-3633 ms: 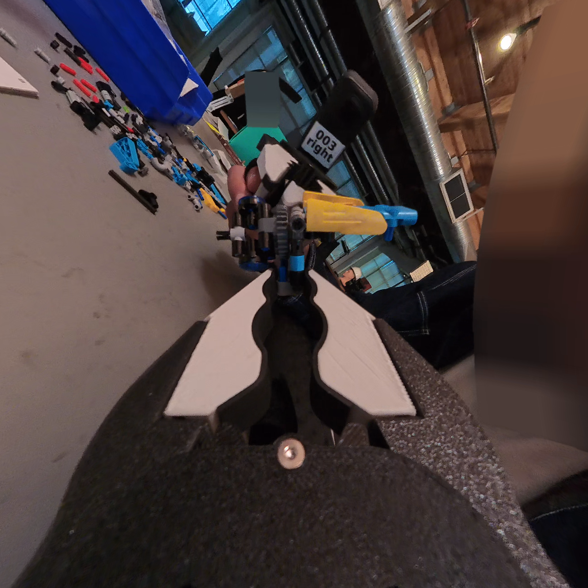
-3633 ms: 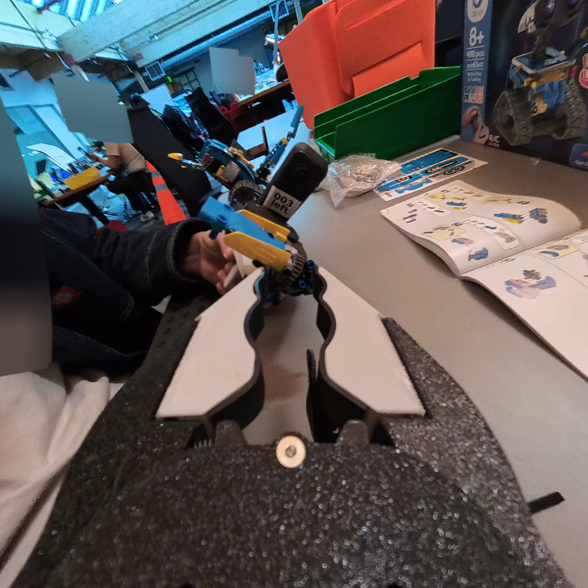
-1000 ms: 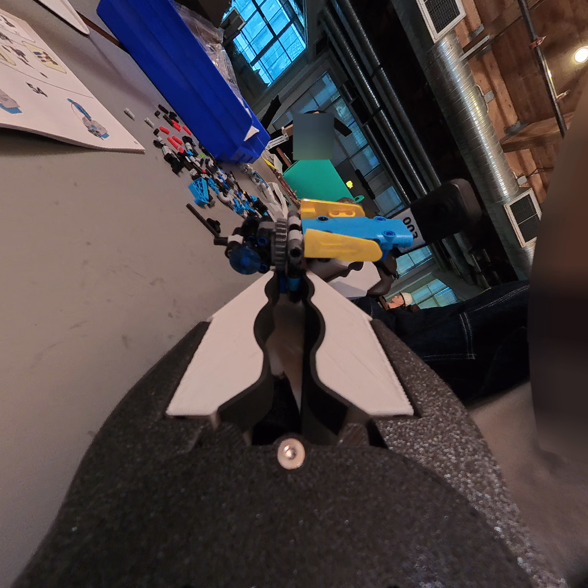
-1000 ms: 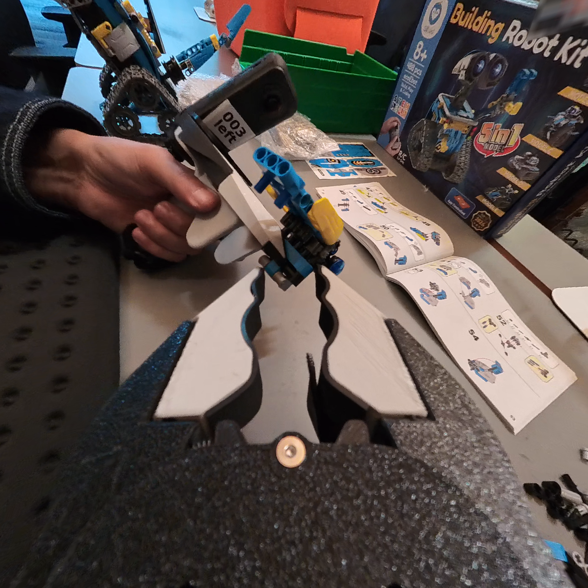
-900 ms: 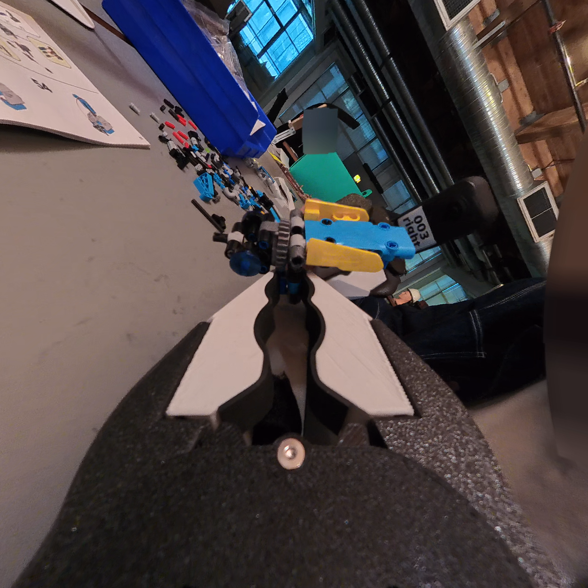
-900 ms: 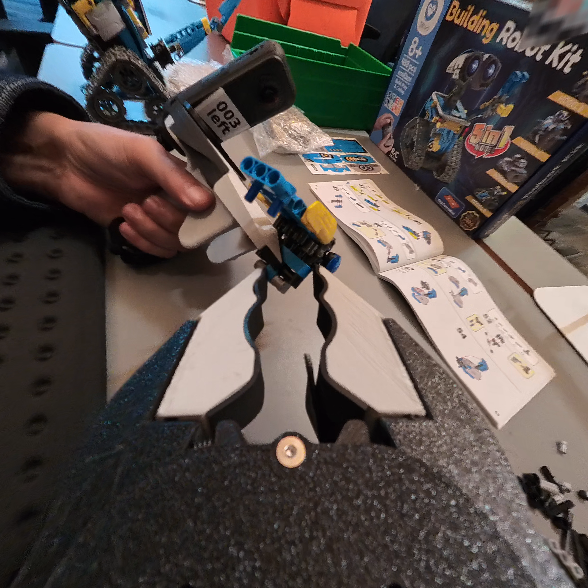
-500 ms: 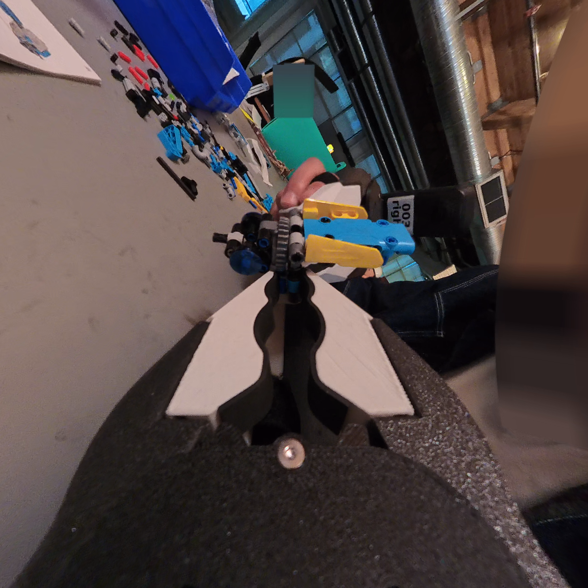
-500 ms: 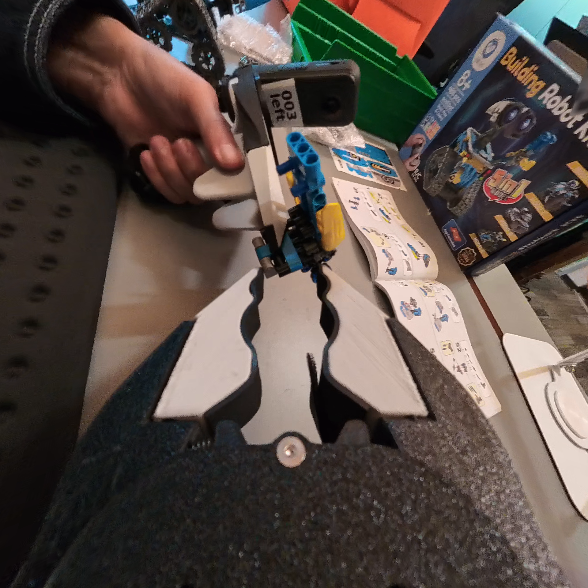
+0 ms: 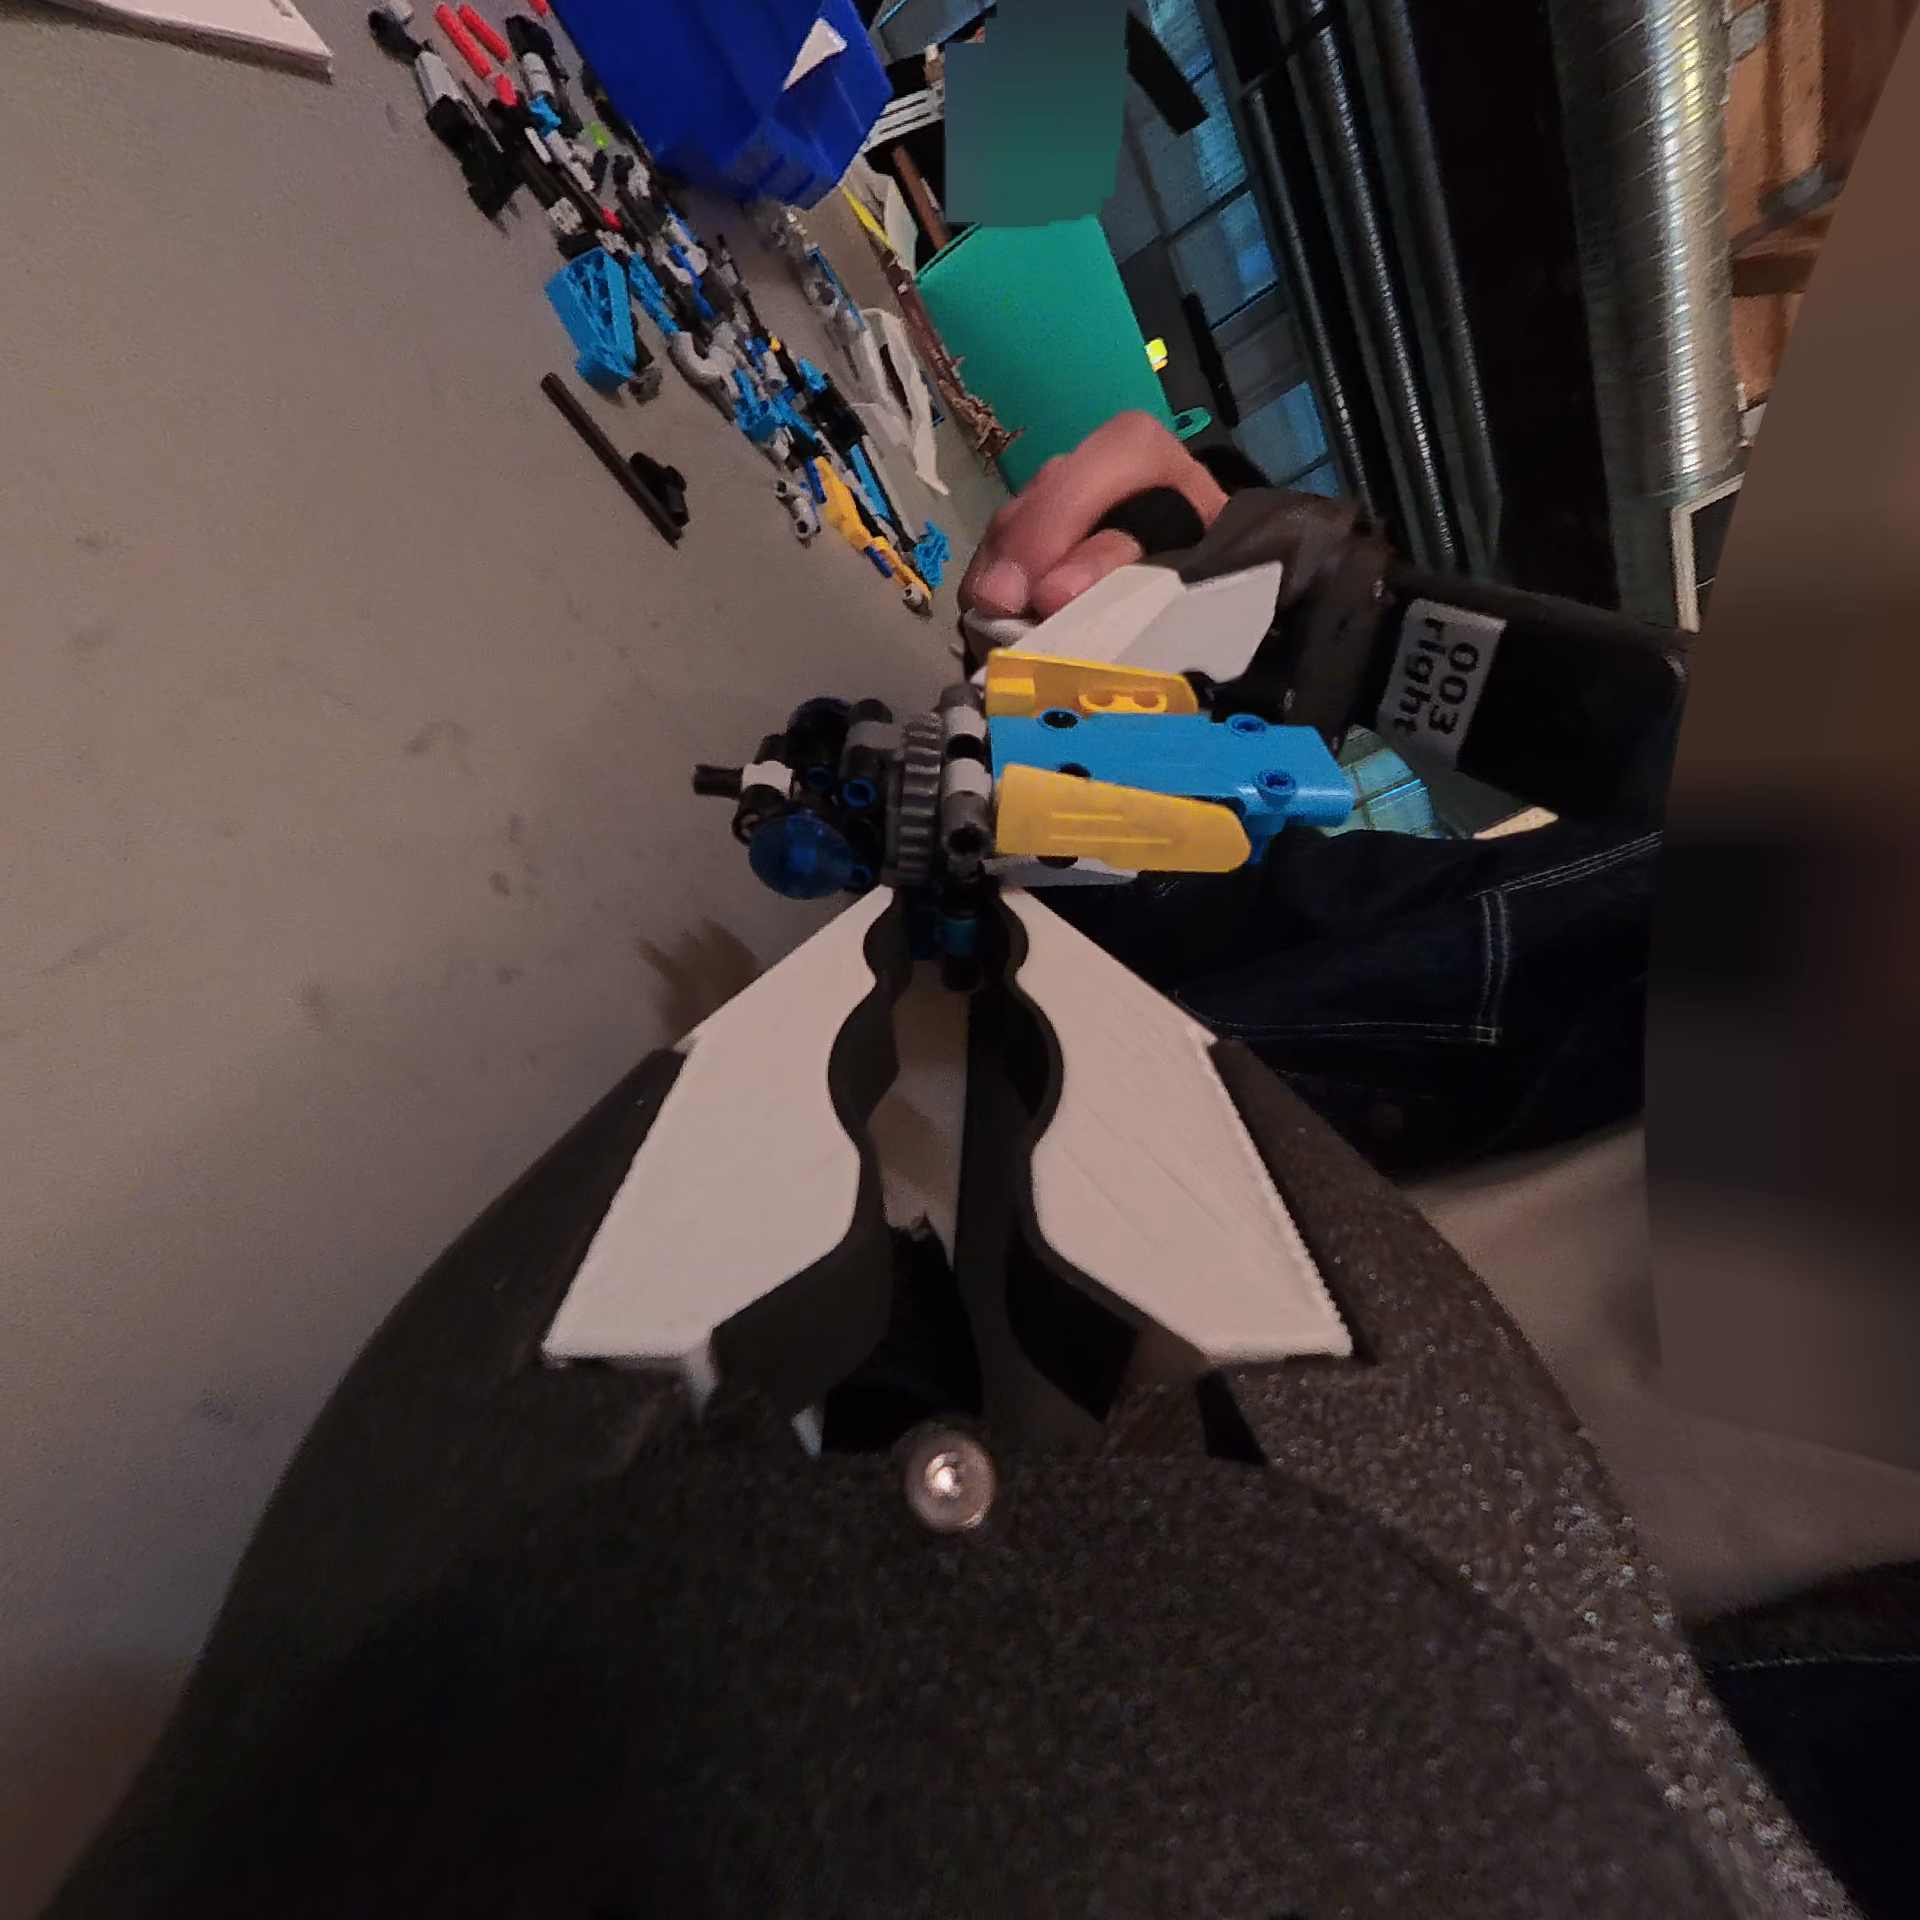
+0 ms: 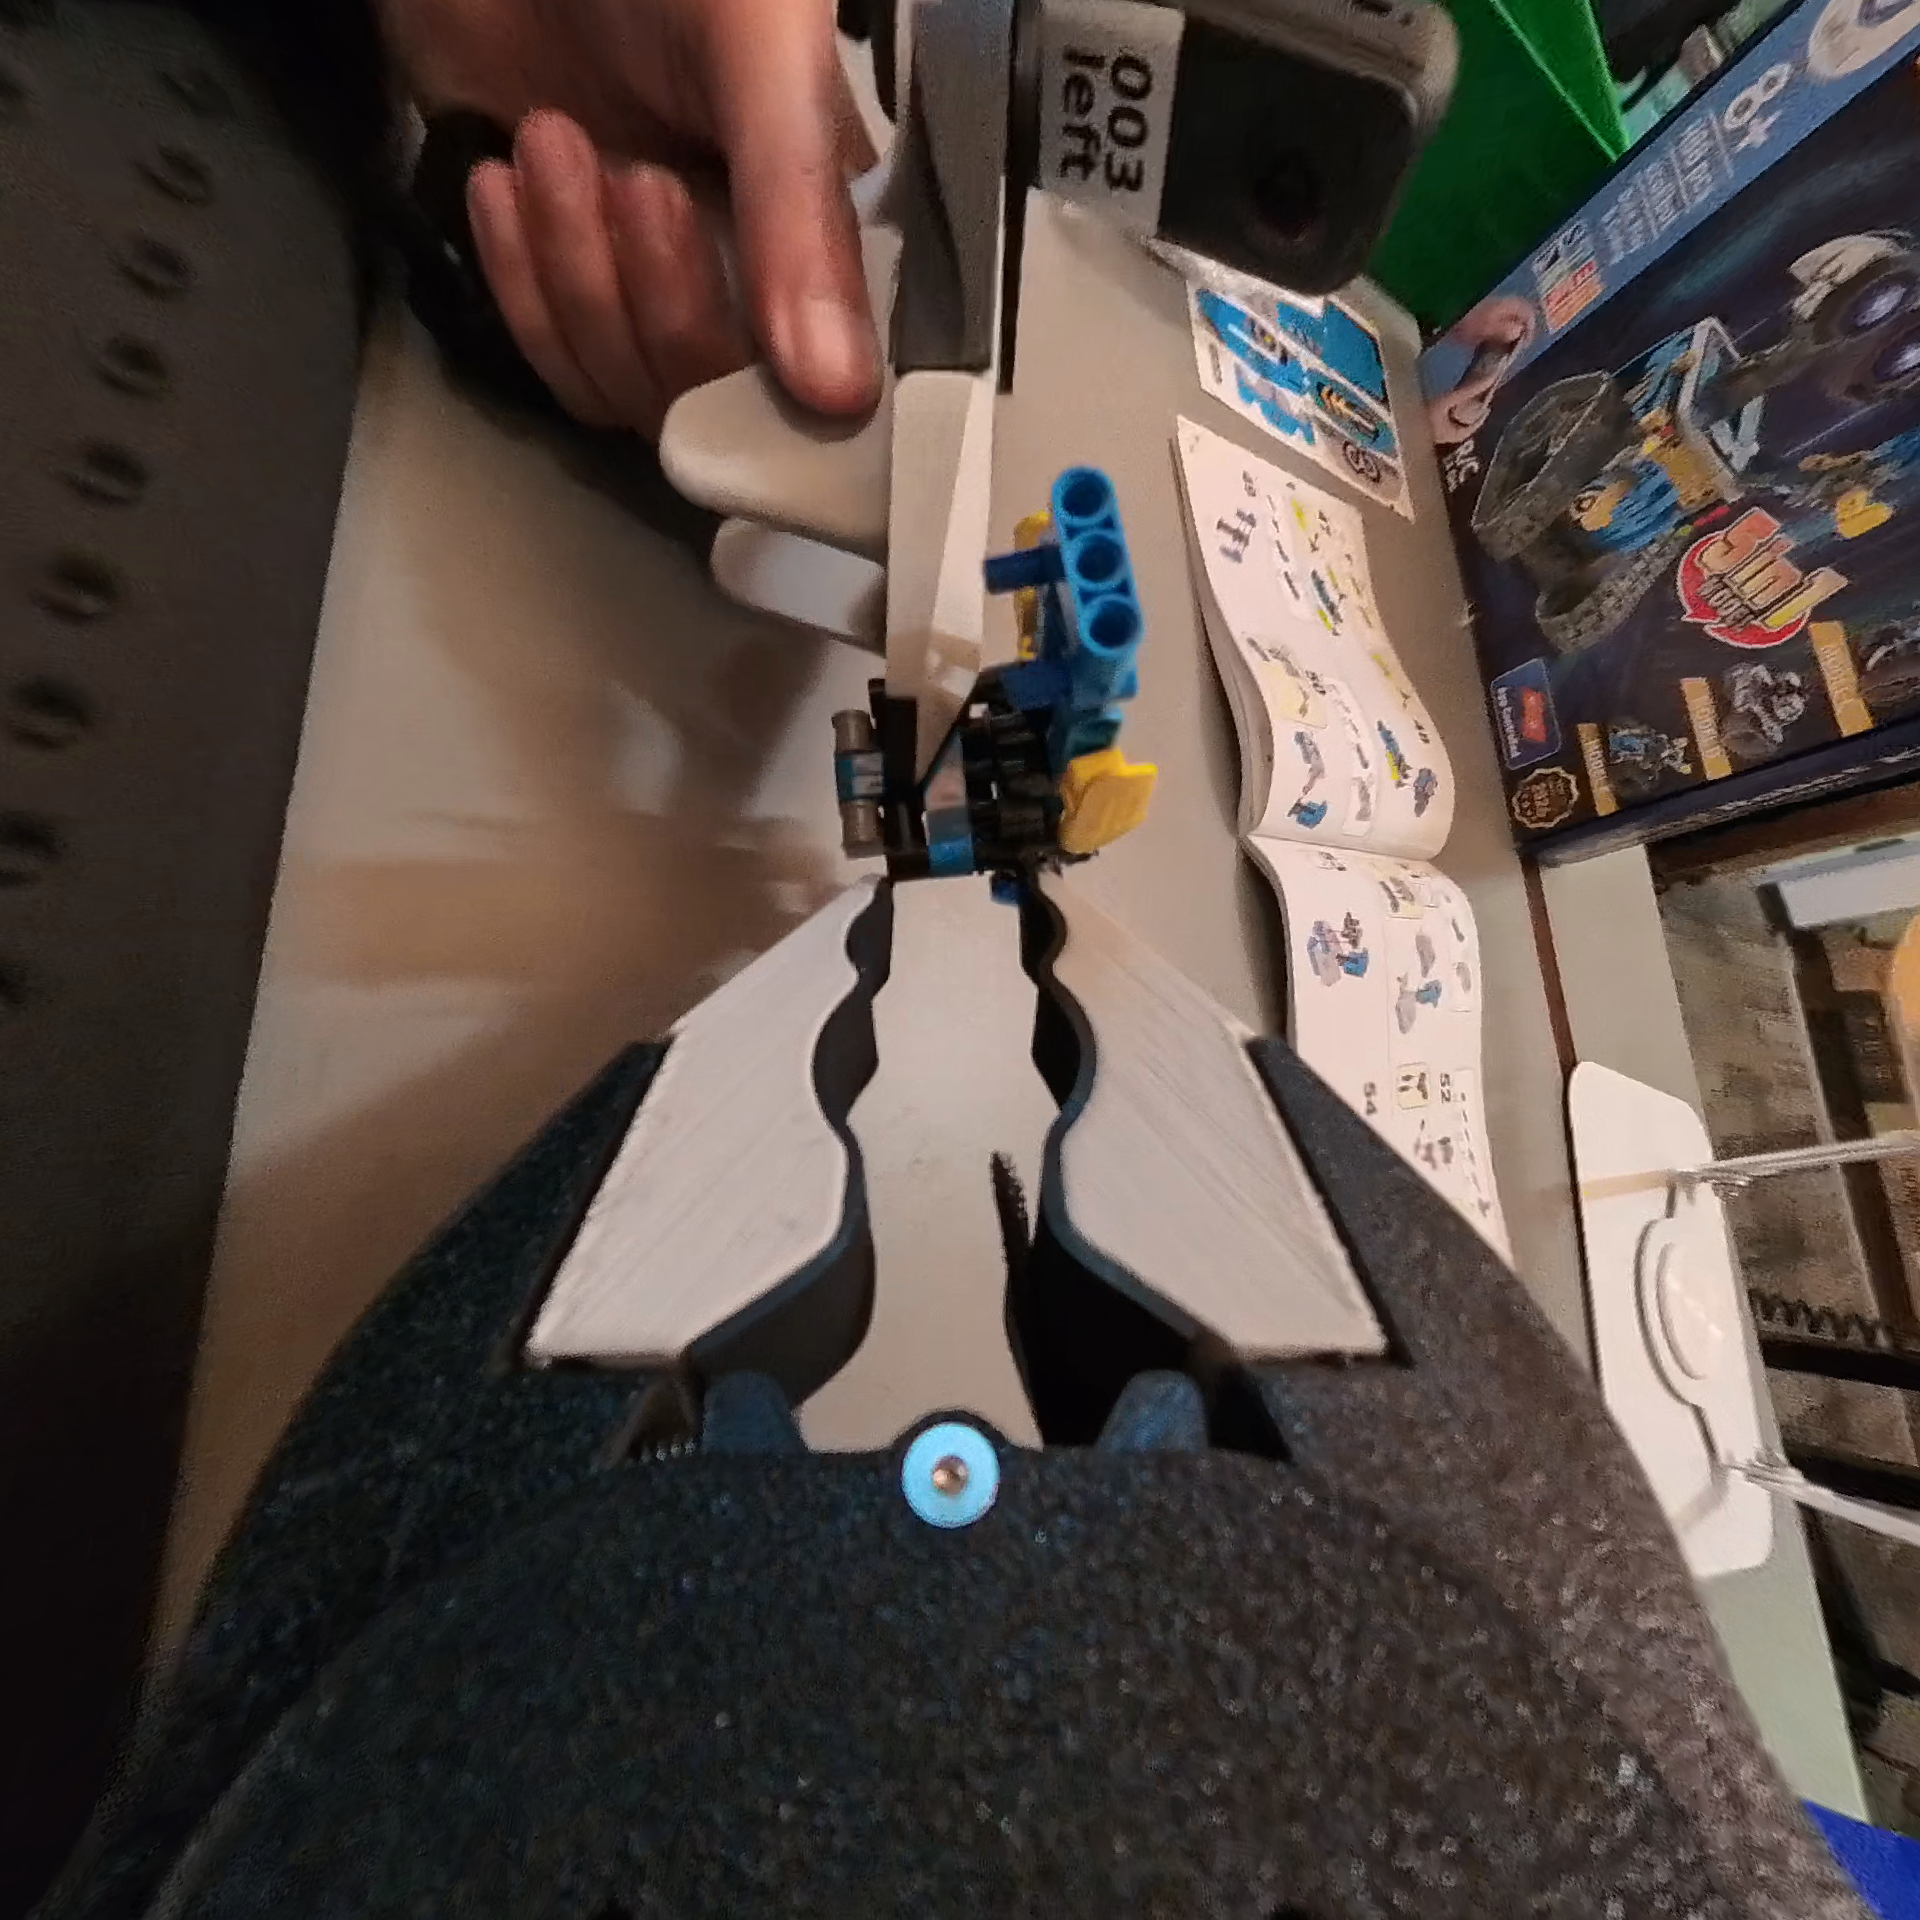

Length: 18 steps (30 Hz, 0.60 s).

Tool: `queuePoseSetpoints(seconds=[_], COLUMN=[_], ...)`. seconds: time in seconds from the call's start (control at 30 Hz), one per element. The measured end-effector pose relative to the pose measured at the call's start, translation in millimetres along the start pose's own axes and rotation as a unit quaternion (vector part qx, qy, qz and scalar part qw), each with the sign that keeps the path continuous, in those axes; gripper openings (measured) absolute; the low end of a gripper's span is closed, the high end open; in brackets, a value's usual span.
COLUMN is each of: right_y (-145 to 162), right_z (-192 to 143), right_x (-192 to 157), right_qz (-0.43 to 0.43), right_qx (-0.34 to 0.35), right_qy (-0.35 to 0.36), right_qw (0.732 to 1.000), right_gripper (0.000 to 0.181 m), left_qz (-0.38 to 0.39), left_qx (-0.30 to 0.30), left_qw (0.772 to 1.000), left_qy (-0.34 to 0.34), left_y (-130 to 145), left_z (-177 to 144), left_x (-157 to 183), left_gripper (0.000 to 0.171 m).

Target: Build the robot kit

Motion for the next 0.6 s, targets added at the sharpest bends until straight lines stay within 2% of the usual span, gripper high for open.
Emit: queuePoseSetpoints(seconds=[0.07, 0.17, 0.53, 0.6], right_y=[-2.5, -2.9, 1.7, 2.4], right_z=[-0.1, 3.5, 6.6, 6.7], right_x=[-2.0, -2.4, -5.7, -4.0], right_qz=[0.006, -0.002, -0.053, -0.060], right_qx=[-0.002, -0.013, -0.038, -0.041], right_qy=[-0.008, -0.004, -0.009, -0.001], right_qw=[1.000, 1.000, 0.998, 0.997], right_gripper=[0.032, 0.033, 0.030, 0.023], left_qz=[-0.001, -0.002, 0.000, 0.002], left_qx=[-0.001, -0.002, -0.018, -0.020], left_qw=[1.000, 1.000, 1.000, 1.000], left_qy=[0.002, -0.006, -0.021, -0.024], left_y=[0.4, 0.8, 5.5, 5.9], left_z=[0.3, 0.5, 1.8, 2.3], left_x=[0.5, -1.6, -4.9, -5.3], left_gripper=[0.011, 0.011, 0.010, 0.010])
Point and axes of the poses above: each gripper's, where its closed fingertips meet, z out along the fingers, y out of its underside, x = y × z across the jaws, the point moved 2 cm from there along -z, back along the fingers, and after that the axes turned 5 degrees about z, right-handed, at the moved point
